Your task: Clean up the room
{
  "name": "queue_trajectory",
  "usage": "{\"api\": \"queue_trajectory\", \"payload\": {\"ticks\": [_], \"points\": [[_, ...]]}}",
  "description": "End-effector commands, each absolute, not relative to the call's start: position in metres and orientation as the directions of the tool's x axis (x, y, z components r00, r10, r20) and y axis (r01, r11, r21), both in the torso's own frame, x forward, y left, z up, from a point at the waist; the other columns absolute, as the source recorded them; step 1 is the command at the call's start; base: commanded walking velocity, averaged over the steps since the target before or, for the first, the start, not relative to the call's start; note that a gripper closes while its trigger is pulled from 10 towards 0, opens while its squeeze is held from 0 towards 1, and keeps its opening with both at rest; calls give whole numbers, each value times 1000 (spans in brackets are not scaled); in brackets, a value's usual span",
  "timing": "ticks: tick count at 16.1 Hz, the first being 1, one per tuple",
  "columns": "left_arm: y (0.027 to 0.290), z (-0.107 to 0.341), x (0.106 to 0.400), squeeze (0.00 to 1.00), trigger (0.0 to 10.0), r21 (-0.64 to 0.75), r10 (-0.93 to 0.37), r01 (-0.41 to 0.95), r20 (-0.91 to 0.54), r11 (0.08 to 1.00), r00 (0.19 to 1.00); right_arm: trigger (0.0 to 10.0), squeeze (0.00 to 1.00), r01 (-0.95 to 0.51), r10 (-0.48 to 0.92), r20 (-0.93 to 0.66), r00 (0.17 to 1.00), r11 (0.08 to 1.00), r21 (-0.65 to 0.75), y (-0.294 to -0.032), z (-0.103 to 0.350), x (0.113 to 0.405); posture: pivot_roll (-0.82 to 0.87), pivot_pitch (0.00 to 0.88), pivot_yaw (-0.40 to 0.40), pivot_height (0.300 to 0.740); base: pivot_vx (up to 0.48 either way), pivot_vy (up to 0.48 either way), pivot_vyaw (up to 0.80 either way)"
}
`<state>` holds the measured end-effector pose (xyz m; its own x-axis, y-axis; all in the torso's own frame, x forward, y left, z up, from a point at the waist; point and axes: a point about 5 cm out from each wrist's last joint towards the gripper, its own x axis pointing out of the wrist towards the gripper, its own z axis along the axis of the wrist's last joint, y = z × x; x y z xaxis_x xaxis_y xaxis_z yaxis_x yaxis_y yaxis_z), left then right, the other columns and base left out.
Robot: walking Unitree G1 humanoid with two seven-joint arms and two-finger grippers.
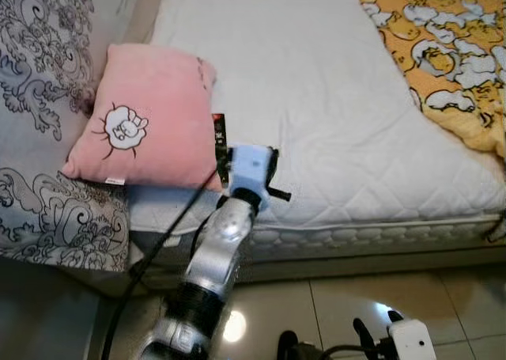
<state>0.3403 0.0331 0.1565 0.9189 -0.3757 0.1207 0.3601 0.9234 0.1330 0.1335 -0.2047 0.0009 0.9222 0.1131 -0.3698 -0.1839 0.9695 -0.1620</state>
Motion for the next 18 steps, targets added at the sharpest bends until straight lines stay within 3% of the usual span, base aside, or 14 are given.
{"api": "queue_trajectory", "payload": {"ticks": [1, 2, 6, 8, 10, 14, 18], "points": [[25, 146, 348, 0, 10000, 264, -383, 358, 49, 896, 922, 10000, 0, -189, 107, -401, 910, 967, -170, -207, -4, 127, -14, 230, -84, 740, 0, 0, 0], [25, 145, 352, 0, 10000, 299, -382, 358, 25, 885, 924, 10000, 0, -193, 112, -401, 909, 966, -169, -206, -4, 127, -17, 236, -86, 740, 0, 0, 0], [67, 143, 385, 0, 10000, 285, -120, 141, -90, 948, 989, 10000, 0, -203, 130, -383, 915, 966, -158, -203, 7, 118, -71, 294, -102, 740, 0, 0, 0], [79, 140, 388, 0, 10000, 278, -58, 89, -117, 956, 991, 10000, 0, -188, 136, -349, 927, 975, -119, -199, 16, 112, -91, 310, -105, 740, 0, 0, 0], [94, 141, 393, 0, 10000, 276, 2, 31, -118, 961, 993, 10000, 0, -164, 153, -232, 961, 986, -30, -189, 47, 114, -118, 332, -110, 740, 0, 0, 0], [98, 141, 395, 0, 10000, 294, 23, 19, -136, 955, 990, 10000, 0, -201, 200, -132, 971, 980, 10, -174, 74, 137, -122, 337, -108, 740, 0, 0, 0], [88, 130, 390, 0, 10000, 312, 11, 55, -205, 949, 979, 10000, 0, -207, 204, -171, 964, 978, 4, -175, 74, 138, -117, 344, -110, 740, 0, 0, 0]]}}
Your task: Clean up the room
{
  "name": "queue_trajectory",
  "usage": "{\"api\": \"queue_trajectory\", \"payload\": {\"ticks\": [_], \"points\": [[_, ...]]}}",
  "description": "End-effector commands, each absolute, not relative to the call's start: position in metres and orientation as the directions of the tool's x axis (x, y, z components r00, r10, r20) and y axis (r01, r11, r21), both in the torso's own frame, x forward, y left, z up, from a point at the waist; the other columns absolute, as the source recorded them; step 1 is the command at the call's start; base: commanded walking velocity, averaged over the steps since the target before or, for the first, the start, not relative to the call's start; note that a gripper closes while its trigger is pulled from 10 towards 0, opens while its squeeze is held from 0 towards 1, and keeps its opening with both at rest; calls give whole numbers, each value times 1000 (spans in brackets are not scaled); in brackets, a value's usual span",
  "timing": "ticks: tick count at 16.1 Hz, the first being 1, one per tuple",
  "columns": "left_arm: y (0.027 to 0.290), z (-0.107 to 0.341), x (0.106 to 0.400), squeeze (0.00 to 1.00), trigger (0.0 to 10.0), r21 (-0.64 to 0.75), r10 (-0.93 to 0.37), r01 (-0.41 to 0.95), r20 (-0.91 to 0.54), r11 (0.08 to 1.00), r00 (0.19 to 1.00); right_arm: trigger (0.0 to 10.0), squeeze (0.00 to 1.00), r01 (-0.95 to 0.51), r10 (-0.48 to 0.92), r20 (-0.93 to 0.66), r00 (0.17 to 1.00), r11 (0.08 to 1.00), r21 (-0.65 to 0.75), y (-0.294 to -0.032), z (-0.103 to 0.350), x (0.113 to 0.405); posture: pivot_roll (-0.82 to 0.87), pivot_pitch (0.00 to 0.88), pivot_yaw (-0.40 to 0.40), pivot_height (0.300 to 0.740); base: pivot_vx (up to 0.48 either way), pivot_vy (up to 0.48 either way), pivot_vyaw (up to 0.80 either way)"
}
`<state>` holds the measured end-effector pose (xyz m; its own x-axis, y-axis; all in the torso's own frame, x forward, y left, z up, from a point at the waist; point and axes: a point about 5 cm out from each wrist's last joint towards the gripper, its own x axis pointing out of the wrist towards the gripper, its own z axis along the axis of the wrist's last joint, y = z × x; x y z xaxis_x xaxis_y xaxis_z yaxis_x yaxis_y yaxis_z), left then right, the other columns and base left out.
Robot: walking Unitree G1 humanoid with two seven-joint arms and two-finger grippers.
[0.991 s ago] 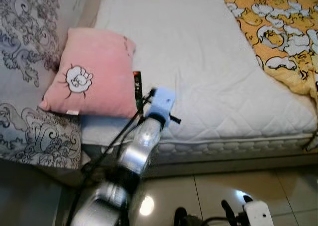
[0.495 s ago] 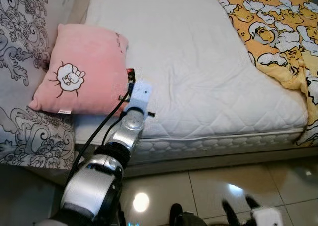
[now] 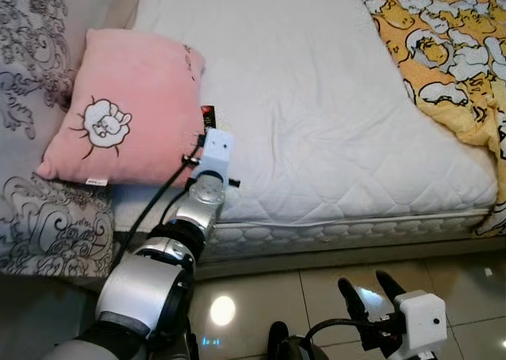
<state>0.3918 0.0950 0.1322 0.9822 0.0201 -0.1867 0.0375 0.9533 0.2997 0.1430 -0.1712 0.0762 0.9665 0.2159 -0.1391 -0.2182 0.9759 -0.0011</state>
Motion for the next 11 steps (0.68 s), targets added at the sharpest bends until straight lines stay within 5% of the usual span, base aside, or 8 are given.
{"api": "queue_trajectory", "payload": {"ticks": [1, 8, 11], "points": [[89, 129, 390, 0, 10000, 316, 14, 54, -207, 947, 978, 10000, 0, -204, 201, -172, 964, 979, 3, -176, 74, 137, -119, 346, -110, 740, 0, 0, 0], [122, 133, 394, 0, 10000, 389, 172, -87, -189, 917, 967, 10000, 0, -203, 198, -204, 959, 979, -2, -177, 75, 133, -135, 357, -109, 740, 0, 0, 0], [115, 122, 390, 0, 10000, 347, 104, -3, -274, 938, 956, 10000, 0, -204, 199, -220, 955, 979, -2, -176, 73, 130, -139, 349, -102, 740, 0, 0, 0]]}}
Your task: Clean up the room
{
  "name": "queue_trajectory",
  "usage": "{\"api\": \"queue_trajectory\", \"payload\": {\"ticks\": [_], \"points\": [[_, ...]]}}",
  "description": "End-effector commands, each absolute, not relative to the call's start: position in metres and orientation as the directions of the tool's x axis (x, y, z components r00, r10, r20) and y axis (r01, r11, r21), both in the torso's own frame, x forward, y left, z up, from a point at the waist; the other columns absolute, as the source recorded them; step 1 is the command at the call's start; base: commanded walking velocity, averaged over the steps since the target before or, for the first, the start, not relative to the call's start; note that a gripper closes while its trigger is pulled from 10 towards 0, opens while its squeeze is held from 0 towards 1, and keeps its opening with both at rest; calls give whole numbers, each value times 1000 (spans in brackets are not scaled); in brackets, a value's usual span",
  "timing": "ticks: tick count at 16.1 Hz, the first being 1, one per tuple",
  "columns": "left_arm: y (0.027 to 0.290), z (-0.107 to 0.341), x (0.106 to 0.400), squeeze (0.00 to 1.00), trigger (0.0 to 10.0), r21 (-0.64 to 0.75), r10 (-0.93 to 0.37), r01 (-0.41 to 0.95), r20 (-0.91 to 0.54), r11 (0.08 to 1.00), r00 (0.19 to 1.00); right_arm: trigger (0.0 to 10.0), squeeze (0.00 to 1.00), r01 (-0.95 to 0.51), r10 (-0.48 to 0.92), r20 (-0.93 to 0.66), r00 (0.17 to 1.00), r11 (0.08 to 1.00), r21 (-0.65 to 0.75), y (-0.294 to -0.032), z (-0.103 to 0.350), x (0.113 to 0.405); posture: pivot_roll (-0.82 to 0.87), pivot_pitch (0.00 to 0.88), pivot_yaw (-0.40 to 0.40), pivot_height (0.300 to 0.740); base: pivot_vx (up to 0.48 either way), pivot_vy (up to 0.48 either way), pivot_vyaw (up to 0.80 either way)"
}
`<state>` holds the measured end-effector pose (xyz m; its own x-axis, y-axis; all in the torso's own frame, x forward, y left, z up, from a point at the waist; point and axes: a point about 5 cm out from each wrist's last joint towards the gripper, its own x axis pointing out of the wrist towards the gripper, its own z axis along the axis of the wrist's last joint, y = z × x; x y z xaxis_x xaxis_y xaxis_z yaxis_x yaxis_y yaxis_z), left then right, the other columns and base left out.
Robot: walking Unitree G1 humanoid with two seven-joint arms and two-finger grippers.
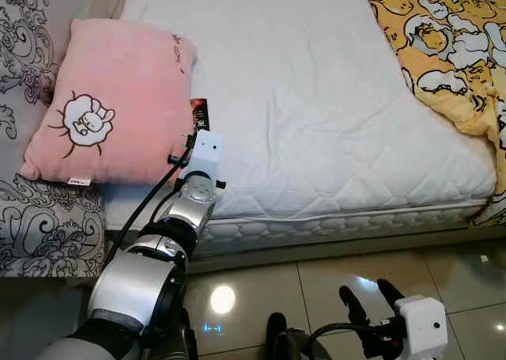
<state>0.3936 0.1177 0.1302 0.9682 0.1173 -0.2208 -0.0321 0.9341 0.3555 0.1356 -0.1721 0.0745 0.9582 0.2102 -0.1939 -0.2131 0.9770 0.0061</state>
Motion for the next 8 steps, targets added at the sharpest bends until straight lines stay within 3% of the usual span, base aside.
{"api": "queue_trajectory", "payload": {"ticks": [1, 4, 8], "points": [[104, 114, 387, 0, 10000, 305, 26, 81, -331, 949, 943, 10000, 0, -205, 199, -226, 954, 979, -3, -176, 72, 130, -142, 345, -101, 740, 0, 0, 0], [70, 121, 386, 0, 10000, 243, -185, 265, -307, 933, 933, 10000, 0, -201, 194, -236, 952, 980, -8, -177, 71, 128, -147, 339, -97, 740, 0, 0, 0], [43, 126, 381, 0, 10000, 307, -350, 426, -275, 851, 896, 10000, 0, -198, 189, -245, 951, 980, -11, -178, 69, 126, -142, 334, -92, 740, 0, 0, 0]]}}
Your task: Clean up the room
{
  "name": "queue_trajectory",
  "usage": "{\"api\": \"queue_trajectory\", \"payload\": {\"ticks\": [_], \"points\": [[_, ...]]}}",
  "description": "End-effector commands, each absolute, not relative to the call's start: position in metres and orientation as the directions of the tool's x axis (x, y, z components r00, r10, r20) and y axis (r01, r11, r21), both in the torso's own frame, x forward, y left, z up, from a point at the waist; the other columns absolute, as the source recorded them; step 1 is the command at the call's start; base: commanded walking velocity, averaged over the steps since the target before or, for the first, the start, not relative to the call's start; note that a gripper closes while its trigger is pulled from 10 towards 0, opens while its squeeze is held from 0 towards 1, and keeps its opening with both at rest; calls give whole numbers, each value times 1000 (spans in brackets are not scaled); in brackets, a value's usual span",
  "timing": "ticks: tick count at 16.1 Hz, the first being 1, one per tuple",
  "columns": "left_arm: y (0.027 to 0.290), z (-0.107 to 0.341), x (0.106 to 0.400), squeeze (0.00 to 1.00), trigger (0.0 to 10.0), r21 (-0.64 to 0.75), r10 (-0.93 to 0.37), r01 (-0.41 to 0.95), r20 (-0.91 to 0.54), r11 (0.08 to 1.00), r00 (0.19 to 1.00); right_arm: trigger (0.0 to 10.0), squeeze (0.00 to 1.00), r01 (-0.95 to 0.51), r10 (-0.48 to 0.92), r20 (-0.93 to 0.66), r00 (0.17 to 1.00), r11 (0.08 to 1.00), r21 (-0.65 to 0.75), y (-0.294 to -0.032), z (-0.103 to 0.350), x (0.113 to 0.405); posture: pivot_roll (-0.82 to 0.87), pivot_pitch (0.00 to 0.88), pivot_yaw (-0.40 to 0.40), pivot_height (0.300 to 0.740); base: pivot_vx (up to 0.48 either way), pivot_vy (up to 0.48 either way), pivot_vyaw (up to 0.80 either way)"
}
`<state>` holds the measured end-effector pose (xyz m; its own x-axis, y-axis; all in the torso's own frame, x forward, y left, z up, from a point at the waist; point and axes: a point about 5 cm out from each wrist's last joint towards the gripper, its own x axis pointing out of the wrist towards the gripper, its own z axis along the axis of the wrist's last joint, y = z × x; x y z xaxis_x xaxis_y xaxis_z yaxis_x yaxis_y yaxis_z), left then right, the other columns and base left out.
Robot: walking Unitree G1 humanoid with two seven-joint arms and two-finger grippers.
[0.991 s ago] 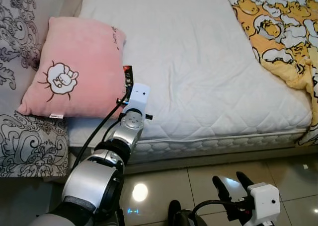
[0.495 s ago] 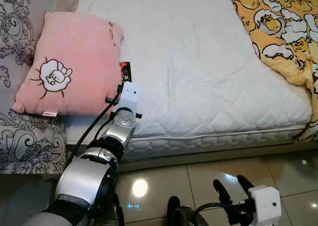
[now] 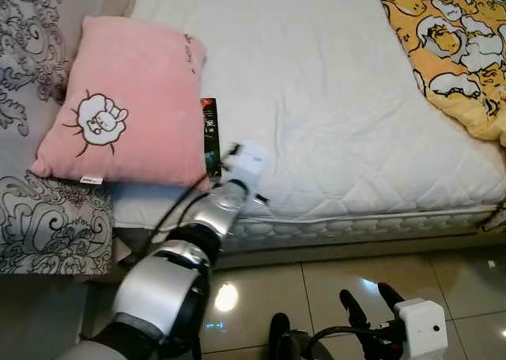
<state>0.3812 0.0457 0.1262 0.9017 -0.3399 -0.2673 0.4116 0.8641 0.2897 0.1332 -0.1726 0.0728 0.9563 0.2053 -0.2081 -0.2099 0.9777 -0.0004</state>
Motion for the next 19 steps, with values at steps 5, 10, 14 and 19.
{"api": "queue_trajectory", "payload": {"ticks": [5, 10, 14, 19], "points": [[38, 157, 386, 0, 10000, 194, -324, 321, -18, 927, 946, 10000, 0, -183, 176, -232, 957, 983, -11, -176, 70, 128, -133, 345, -91, 740, 0, 0, 0], [97, 124, 375, 1000, 10000, 299, -223, 218, -17, 929, 975, 10000, 0, -194, 185, -241, 953, 981, -15, -176, 68, 130, -97, 355, -102, 740, 0, 0, 0], [91, 79, 339, 1000, 10000, 583, -381, 386, -138, 715, 914, 10000, 0, -197, 186, -244, 952, 980, -20, -180, 62, 140, -50, 350, -102, 740, 0, 0, 0], [90, 112, 330, 1000, 10000, 729, -391, 201, 99, 655, 915, 10000, 0, -209, 198, -241, 950, 978, -20, -177, 59, 143, -41, 347, -102, 740, 0, 0, 0]]}}
